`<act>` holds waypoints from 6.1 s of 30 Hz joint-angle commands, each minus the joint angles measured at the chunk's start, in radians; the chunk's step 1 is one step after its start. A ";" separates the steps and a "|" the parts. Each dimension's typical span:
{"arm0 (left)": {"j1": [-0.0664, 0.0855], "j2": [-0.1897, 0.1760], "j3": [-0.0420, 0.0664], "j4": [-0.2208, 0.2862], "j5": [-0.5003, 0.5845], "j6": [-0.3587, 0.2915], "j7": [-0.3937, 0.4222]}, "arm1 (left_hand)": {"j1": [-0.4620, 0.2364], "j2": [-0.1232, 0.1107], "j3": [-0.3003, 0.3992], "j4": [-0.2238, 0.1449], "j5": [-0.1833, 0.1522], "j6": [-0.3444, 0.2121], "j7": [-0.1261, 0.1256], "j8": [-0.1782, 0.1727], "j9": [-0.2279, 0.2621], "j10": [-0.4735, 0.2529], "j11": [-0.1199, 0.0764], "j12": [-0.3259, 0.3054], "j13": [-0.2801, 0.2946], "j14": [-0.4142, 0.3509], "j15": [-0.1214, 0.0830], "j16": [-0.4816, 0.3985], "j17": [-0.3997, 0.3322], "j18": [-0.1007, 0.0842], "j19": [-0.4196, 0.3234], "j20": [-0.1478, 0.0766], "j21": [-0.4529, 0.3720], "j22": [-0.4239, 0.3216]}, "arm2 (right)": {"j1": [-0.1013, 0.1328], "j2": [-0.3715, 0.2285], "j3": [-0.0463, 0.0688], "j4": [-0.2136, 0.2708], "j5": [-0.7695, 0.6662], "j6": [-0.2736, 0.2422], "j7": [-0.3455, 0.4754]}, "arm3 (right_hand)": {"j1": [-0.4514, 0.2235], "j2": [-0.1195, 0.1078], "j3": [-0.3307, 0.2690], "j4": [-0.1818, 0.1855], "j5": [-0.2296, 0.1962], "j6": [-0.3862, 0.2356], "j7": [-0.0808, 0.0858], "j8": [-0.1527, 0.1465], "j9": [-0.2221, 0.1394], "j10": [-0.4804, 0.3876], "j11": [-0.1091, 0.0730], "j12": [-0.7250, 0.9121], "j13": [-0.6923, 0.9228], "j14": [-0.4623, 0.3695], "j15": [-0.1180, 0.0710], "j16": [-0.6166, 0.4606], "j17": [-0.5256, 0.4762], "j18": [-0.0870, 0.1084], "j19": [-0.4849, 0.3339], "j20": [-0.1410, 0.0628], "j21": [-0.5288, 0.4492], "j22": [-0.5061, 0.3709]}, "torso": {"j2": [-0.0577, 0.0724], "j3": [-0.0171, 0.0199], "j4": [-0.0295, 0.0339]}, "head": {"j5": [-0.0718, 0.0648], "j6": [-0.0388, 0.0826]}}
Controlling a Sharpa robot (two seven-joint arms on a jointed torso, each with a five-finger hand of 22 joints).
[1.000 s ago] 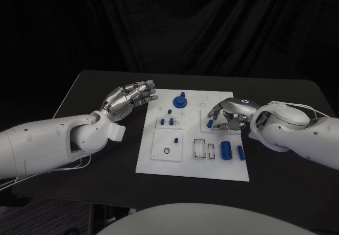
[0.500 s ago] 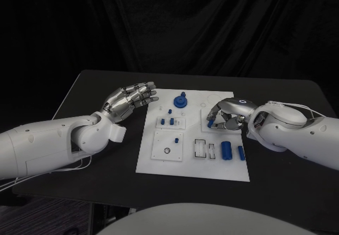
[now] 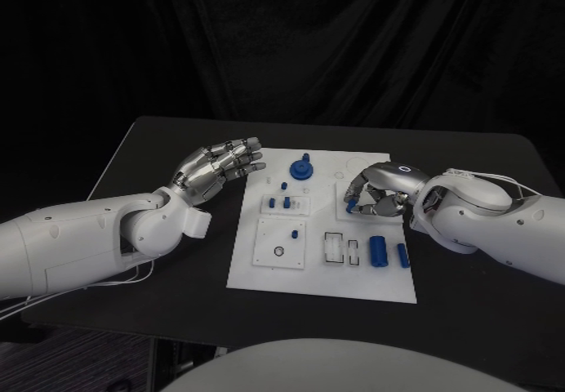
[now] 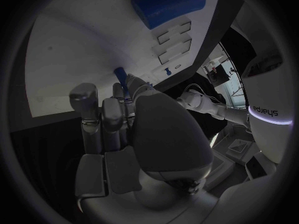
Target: Assemble the parts on the task board
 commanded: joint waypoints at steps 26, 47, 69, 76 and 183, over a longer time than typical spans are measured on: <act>-0.007 0.001 0.001 -0.006 0.004 0.017 0.034 | -0.011 0.001 0.022 -0.004 0.006 0.015 0.021 0.009 0.001 0.008 0.006 0.009 0.001 0.000 -0.001 0.006 0.001 -0.003 0.003 0.001 -0.002 -0.005 | 0.080 -0.073 0.002 0.245 0.028 -0.095 0.038 | -0.026 0.002 -0.004 -0.030 0.036 0.033 -0.021 0.040 0.104 0.062 -0.020 -0.031 0.008 0.048 -0.015 0.031 0.054 -0.033 0.041 -0.019 0.100 0.124 | 0.000 -0.0011 -0.0007 | 0.033 0.000; -0.010 0.002 0.001 -0.011 0.005 0.018 0.029 | -0.012 0.001 0.025 -0.005 0.006 0.014 0.022 0.009 0.001 0.008 0.007 0.009 0.001 -0.001 -0.001 0.006 0.001 -0.003 0.003 0.001 -0.002 -0.005 | -0.001 0.169 0.001 0.143 -0.165 0.004 0.086 | -0.032 0.001 0.003 -0.046 0.045 0.027 -0.023 0.038 0.136 0.076 -0.023 -0.053 0.009 0.082 -0.020 0.069 0.109 -0.049 0.073 -0.025 0.197 0.145 | -0.002 -0.0010 0.0024 | 0.054 0.000; -0.014 0.010 0.001 -0.018 0.005 0.026 0.027 | -0.015 0.001 0.034 -0.007 0.006 0.014 0.022 0.009 0.000 0.009 0.008 0.010 0.001 -0.003 -0.002 0.005 0.000 -0.003 0.002 0.001 -0.003 -0.008 | -0.047 0.229 0.002 0.074 -0.207 0.043 0.066 | -0.032 0.001 0.005 -0.049 0.043 0.028 -0.023 0.038 0.139 0.079 -0.024 -0.054 0.010 0.081 -0.020 0.066 0.105 -0.048 0.072 -0.025 0.194 0.144 | 0.000 -0.0002 -0.0014 | 0.058 0.000; -0.015 0.011 0.001 -0.020 0.005 0.027 0.026 | -0.015 0.001 0.034 -0.007 0.006 0.014 0.022 0.009 0.000 0.009 0.008 0.010 0.001 -0.003 -0.002 0.005 0.000 -0.003 0.002 0.001 -0.003 -0.008 | -0.052 0.228 0.002 0.079 -0.208 0.046 0.064 | -0.032 0.002 0.006 -0.050 0.042 0.030 -0.022 0.039 0.141 0.081 -0.024 -0.055 0.011 0.080 -0.020 0.064 0.102 -0.047 0.071 -0.025 0.190 0.142 | 0.000 -0.0001 -0.0014 | 0.058 0.000; -0.034 -0.003 0.001 -0.018 0.035 0.031 0.020 | -0.044 -0.002 0.095 -0.012 0.011 0.037 0.029 0.018 0.000 0.025 0.023 0.027 0.002 -0.008 -0.007 0.015 0.001 0.003 0.004 0.001 -0.003 -0.017 | -0.081 -0.269 0.000 0.355 0.110 0.085 -0.567 | -0.595 0.034 -0.193 0.125 -0.028 -0.153 -0.128 0.519 0.447 0.602 -0.134 1.059 1.420 0.152 -0.111 0.160 0.268 -0.064 0.118 -0.108 0.321 0.165 | -0.001 -0.0050 -0.0022 | -0.080 0.000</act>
